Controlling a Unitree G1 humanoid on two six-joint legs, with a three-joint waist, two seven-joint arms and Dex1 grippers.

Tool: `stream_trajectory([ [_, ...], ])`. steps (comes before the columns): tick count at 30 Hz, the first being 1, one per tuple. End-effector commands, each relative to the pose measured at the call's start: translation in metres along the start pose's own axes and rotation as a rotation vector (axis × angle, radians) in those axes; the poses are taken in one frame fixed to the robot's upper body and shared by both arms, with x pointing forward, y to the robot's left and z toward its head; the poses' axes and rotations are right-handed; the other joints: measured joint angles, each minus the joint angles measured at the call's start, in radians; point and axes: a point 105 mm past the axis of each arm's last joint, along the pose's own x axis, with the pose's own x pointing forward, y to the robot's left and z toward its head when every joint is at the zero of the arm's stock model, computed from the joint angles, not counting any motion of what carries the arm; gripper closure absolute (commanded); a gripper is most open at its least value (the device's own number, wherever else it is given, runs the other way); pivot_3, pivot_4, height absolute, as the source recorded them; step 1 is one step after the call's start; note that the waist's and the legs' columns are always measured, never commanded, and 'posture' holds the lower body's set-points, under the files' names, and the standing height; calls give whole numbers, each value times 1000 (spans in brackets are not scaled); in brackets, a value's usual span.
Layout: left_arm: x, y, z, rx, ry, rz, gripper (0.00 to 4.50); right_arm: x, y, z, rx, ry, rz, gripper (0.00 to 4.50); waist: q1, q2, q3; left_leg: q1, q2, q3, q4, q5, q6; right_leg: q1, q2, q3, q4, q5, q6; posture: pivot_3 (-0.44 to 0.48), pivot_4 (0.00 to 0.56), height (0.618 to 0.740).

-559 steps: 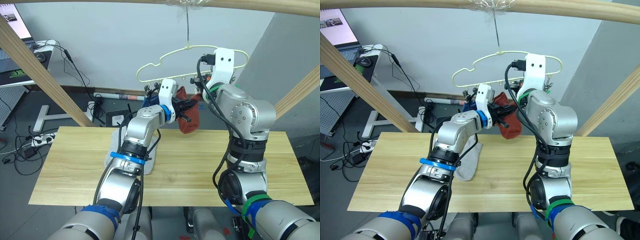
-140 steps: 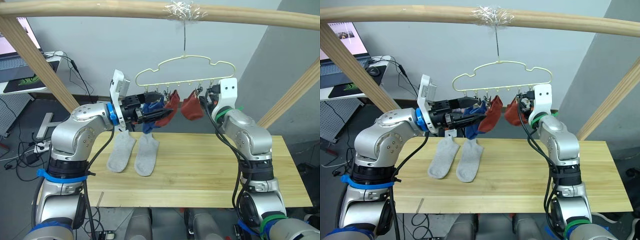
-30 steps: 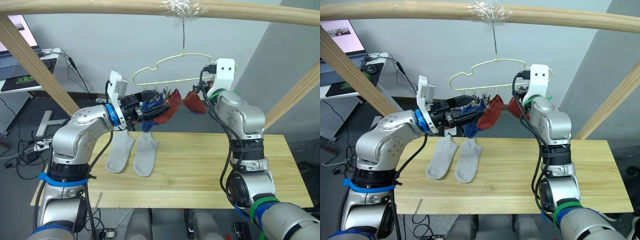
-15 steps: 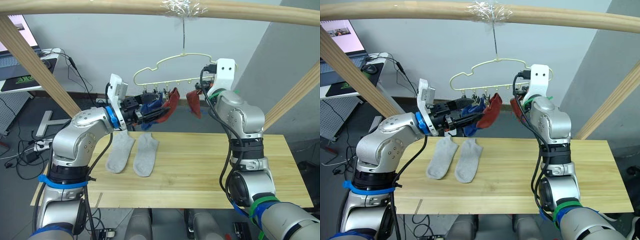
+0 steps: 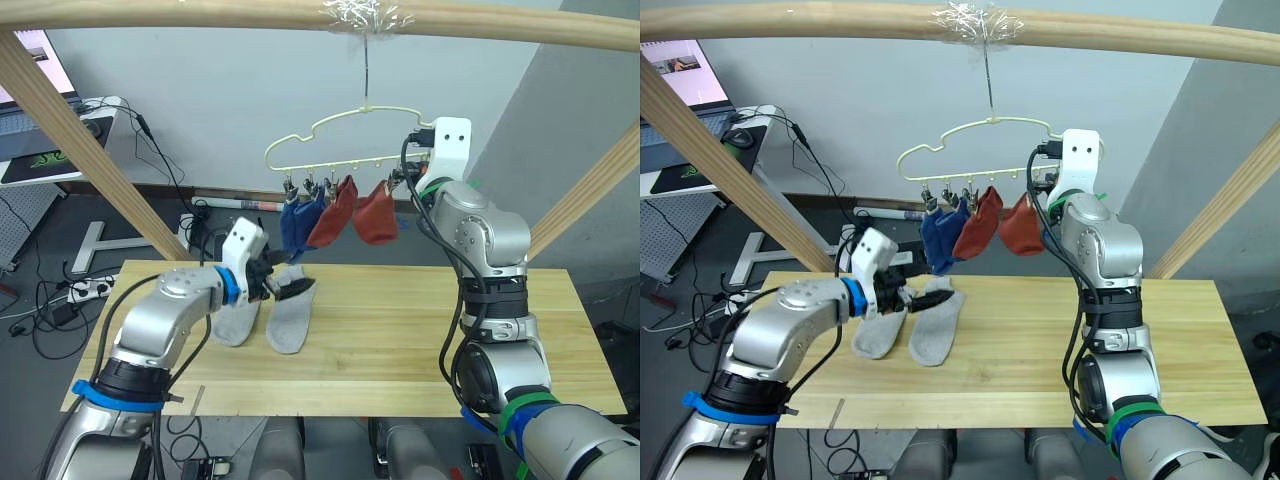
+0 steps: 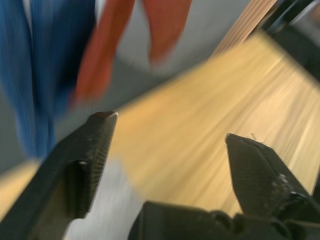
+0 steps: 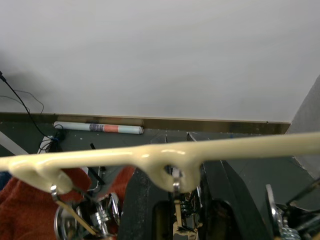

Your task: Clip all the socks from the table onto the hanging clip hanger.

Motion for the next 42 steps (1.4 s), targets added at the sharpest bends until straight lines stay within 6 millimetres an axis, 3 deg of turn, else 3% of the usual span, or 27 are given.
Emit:
stream_trajectory([
  [1,6,15,-5,26,-3,88,23,-7,4,22,1,-74,13,4343,0,0,0,0,0,0,0,0,0,0,0,0,0,0,0,148,240,740],
  [6,29,29,-15,13,9,141,23,-7,5,22,3,-71,16,4343,7,0,0,0,0,0,0,0,0,0,0,0,0,0,0,143,240,740],
  [15,70,28,-36,40,121,116,23,-10,3,24,2,-74,8,4343,6,0,1,0,0,1,0,0,0,0,0,0,0,0,0,106,242,740],
  [25,82,25,-72,82,324,115,23,-13,0,26,4,-77,-2,4343,-3,0,1,1,0,1,0,0,0,1,0,0,1,0,0,106,242,740],
  [29,81,23,-74,59,323,108,863,-14,0,26,4,-75,-4,4343,-3,0,1,1,0,1,0,0,0,1,0,0,1,0,0,97,246,740],
  [42,80,18,-76,50,322,74,4472,-13,1,25,8,-72,-3,4343,-3,0,1,1,0,1,0,0,0,1,0,0,1,0,0,101,243,740],
])
